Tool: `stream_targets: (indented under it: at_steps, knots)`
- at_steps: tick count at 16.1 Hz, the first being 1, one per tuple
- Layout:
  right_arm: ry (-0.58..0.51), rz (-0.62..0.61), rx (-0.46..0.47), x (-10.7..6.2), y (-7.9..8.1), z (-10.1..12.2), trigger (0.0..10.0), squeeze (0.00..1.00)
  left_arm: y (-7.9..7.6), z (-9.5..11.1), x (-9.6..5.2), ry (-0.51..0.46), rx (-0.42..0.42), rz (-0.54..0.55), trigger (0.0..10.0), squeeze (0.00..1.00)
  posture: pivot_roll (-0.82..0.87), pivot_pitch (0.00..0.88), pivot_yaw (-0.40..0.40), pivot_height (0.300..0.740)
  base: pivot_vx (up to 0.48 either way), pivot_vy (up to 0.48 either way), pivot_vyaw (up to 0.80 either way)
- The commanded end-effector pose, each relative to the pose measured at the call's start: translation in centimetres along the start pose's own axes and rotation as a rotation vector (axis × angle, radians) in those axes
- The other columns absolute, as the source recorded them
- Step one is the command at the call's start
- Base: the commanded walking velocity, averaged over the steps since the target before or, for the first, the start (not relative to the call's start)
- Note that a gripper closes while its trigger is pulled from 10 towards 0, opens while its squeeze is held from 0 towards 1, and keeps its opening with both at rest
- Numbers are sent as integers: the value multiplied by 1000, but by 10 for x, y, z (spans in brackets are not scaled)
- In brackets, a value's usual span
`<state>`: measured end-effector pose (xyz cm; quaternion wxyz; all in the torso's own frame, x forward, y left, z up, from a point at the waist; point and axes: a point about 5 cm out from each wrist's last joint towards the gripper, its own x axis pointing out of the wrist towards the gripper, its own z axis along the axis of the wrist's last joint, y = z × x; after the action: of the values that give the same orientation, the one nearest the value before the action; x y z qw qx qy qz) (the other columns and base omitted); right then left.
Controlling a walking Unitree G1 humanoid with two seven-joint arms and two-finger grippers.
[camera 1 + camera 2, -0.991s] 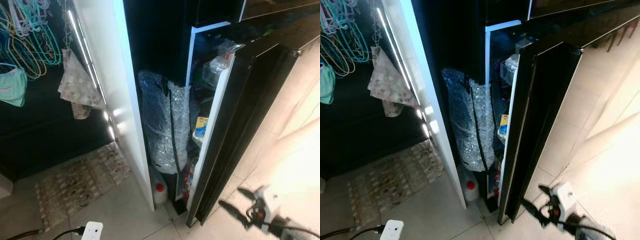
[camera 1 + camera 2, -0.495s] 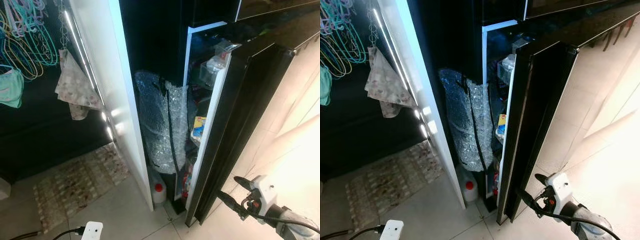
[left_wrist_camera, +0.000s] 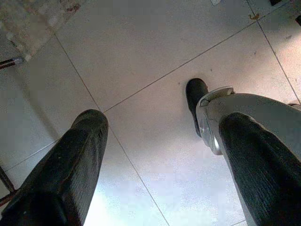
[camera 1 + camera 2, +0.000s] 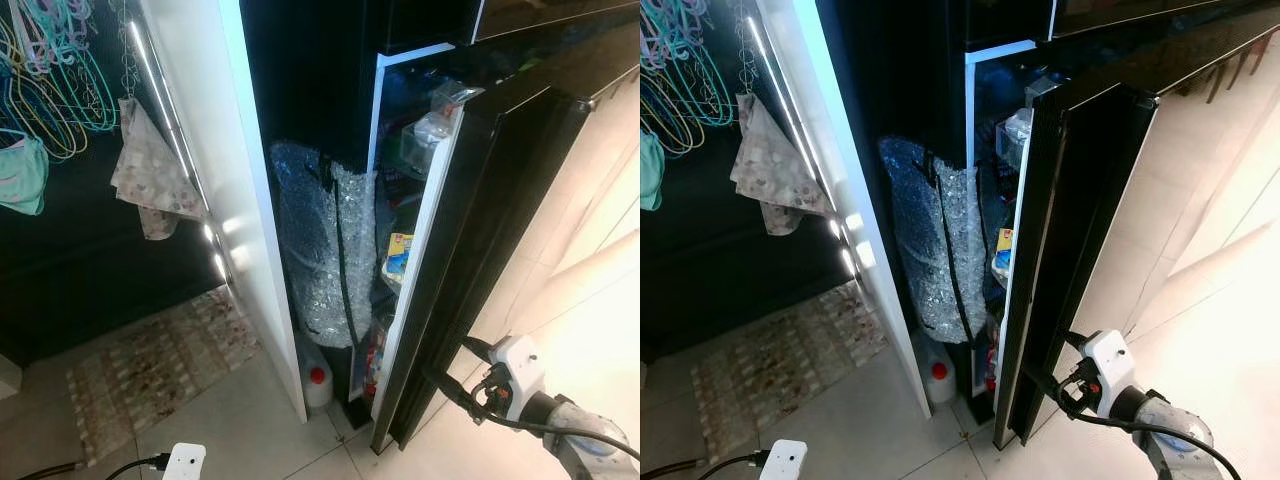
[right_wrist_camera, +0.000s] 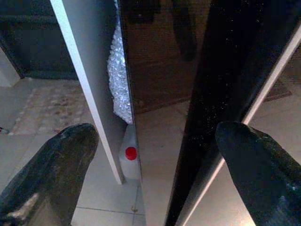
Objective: Restocking fridge
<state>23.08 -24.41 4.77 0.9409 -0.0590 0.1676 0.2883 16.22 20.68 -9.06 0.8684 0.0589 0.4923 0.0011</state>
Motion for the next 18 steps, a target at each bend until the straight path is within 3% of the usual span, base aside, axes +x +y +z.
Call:
stream_targets:
  at_steps: [1,5,10,18]
  knots:
    - [-7,-2,-30,0,-1,6,10000,0,2,-2,-1,7,2,5,10000,0,-63,0,67,740,0,0,0]
    - [-25,10,-28,2,1,10,10000,0,2,-2,-1,6,2,5,10000,0,-59,0,65,740,0,0,0]
    - [19,-115,-57,-11,-15,2,10000,0,2,-3,-1,8,4,5,10000,0,-65,0,68,740,0,0,0]
    - [35,-128,-32,-20,-10,-8,10000,0,2,-3,-1,8,12,1,10000,0,-73,0,70,740,0,0,0]
